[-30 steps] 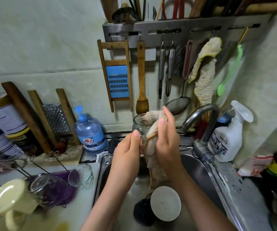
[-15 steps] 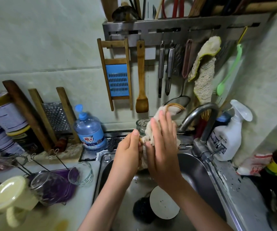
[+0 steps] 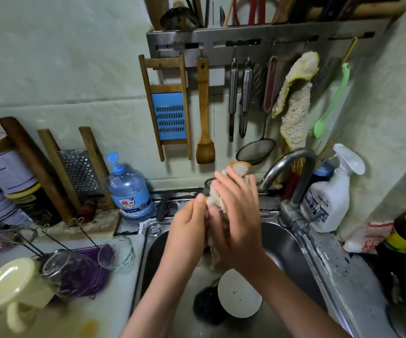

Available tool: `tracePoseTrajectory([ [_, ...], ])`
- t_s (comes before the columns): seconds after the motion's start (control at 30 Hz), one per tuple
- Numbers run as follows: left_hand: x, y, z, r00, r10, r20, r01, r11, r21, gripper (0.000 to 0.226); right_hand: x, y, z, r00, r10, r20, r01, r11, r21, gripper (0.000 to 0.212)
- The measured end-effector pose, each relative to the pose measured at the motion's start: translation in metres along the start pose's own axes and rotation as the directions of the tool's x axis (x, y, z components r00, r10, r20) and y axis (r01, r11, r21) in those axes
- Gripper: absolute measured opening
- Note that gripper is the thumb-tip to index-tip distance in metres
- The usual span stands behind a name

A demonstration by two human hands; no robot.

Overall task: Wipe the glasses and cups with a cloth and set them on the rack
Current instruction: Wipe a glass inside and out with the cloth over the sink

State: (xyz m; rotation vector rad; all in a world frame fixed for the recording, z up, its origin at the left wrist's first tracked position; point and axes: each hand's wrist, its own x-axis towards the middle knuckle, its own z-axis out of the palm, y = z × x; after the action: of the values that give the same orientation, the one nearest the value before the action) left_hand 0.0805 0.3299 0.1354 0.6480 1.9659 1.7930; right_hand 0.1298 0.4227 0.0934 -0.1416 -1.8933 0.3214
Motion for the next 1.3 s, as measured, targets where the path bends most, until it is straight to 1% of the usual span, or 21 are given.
tracePoseTrajectory([
  [0.07, 0.001, 0.0, 0.0, 0.999, -0.046, 0.027, 0.047, 0.997, -0.061, 0.045, -0.005, 0.01, -0.004, 0.996, -0.06, 0.067, 0.06, 0.998, -0.002, 0.036],
  [0.1, 0.0, 0.0, 0.001, 0.998, -0.04, 0.047, 0.042, 0.998, -0.048, 0.046, -0.005, 0.014, -0.004, 0.998, -0.004, 0.057, 0.001, 0.999, 0.044, 0.037],
  [0.2, -0.001, 0.006, 0.004, 0.996, -0.025, 0.085, 0.024, 1.0, 0.001, 0.047, 0.008, 0.01, -0.004, 0.91, 0.415, -0.005, -0.387, 0.852, 0.353, 0.039],
  [0.27, 0.002, 0.006, 0.003, 0.991, -0.084, 0.107, 0.091, 0.994, -0.066, 0.046, 0.023, 0.007, -0.007, 0.689, 0.718, 0.096, -0.644, 0.546, 0.536, 0.039],
  [0.3, 0.003, 0.008, 0.002, 0.982, -0.128, 0.136, 0.144, 0.983, -0.11, 0.044, 0.029, 0.013, -0.008, 0.515, 0.836, 0.191, -0.753, 0.335, 0.566, 0.039],
  [0.37, 0.003, 0.008, -0.002, 0.964, -0.177, 0.199, 0.214, 0.959, -0.187, 0.041, 0.039, 0.031, -0.012, 0.175, 0.861, 0.478, -0.851, -0.112, 0.513, 0.034],
  [0.4, 0.003, 0.009, -0.003, 0.956, -0.19, 0.223, 0.239, 0.946, -0.218, 0.041, 0.043, 0.035, -0.015, 0.083, 0.79, 0.607, -0.851, -0.261, 0.456, 0.032],
  [0.43, 0.003, 0.01, -0.005, 0.945, -0.211, 0.248, 0.272, 0.93, -0.247, 0.04, 0.045, 0.034, -0.018, 0.057, 0.722, 0.689, -0.827, -0.352, 0.438, 0.033],
  [0.53, 0.01, 0.011, -0.011, 0.916, -0.268, 0.298, 0.369, 0.854, -0.367, 0.041, 0.042, 0.027, -0.016, 0.175, 0.65, 0.74, -0.708, -0.439, 0.553, 0.036],
  [0.57, 0.013, 0.01, -0.013, 0.904, -0.3, 0.304, 0.408, 0.815, -0.412, 0.042, 0.039, 0.023, -0.013, 0.212, 0.666, 0.715, -0.692, -0.414, 0.591, 0.039],
  [0.63, 0.017, 0.008, -0.018, 0.875, -0.363, 0.319, 0.481, 0.721, -0.498, 0.043, 0.03, 0.016, -0.009, 0.302, 0.784, 0.542, -0.778, -0.126, 0.616, 0.043],
  [0.73, 0.02, 0.007, -0.018, 0.866, -0.399, 0.301, 0.499, 0.654, -0.568, 0.044, 0.011, -0.01, -0.006, 0.643, 0.746, 0.173, -0.72, 0.514, 0.466, 0.038],
  [0.8, 0.021, 0.01, -0.014, 0.899, -0.37, 0.236, 0.436, 0.69, -0.577, 0.045, -0.003, -0.024, -0.003, 0.819, 0.57, 0.069, -0.562, 0.772, 0.297, 0.049],
  [0.87, 0.021, 0.011, -0.008, 0.933, -0.312, 0.18, 0.359, 0.77, -0.528, 0.045, -0.014, -0.021, 0.005, 0.893, 0.445, 0.066, -0.449, 0.872, 0.193, 0.06],
  [0.97, 0.017, 0.011, -0.005, 0.948, -0.259, 0.184, 0.313, 0.859, -0.406, 0.045, -0.009, -0.012, 0.005, 0.856, 0.513, 0.068, -0.509, 0.809, 0.293, 0.057],
  [1.03, 0.015, 0.014, -0.007, 0.953, -0.239, 0.188, 0.292, 0.892, -0.346, 0.045, 0.001, -0.01, 0.0, 0.775, 0.628, 0.077, -0.587, 0.667, 0.459, 0.038],
  [1.07, 0.014, 0.016, -0.008, 0.953, -0.234, 0.194, 0.288, 0.898, -0.332, 0.045, 0.004, -0.003, 0.001, 0.689, 0.715, 0.116, -0.653, 0.544, 0.526, 0.028],
  [1.13, 0.011, 0.017, -0.007, 0.951, -0.229, 0.207, 0.291, 0.892, -0.348, 0.045, 0.016, 0.013, 0.003, 0.432, 0.858, 0.279, -0.727, 0.147, 0.671, 0.03],
  [1.2, 0.007, 0.015, -0.004, 0.957, -0.206, 0.204, 0.271, 0.885, -0.378, 0.045, 0.028, 0.016, 0.003, 0.2, 0.845, 0.495, -0.63, -0.276, 0.725, 0.041],
  [1.23, 0.006, 0.013, -0.002, 0.965, -0.178, 0.192, 0.241, 0.893, -0.38, 0.045, 0.033, 0.011, 0.0, 0.121, 0.812, 0.57, -0.583, -0.407, 0.703, 0.044],
  [1.3, 0.0, 0.009, 0.004, 0.983, -0.11, 0.148, 0.157, 0.922, -0.355, 0.043, 0.038, 0.006, -0.005, 0.106, 0.733, 0.672, -0.523, -0.533, 0.665, 0.058],
])
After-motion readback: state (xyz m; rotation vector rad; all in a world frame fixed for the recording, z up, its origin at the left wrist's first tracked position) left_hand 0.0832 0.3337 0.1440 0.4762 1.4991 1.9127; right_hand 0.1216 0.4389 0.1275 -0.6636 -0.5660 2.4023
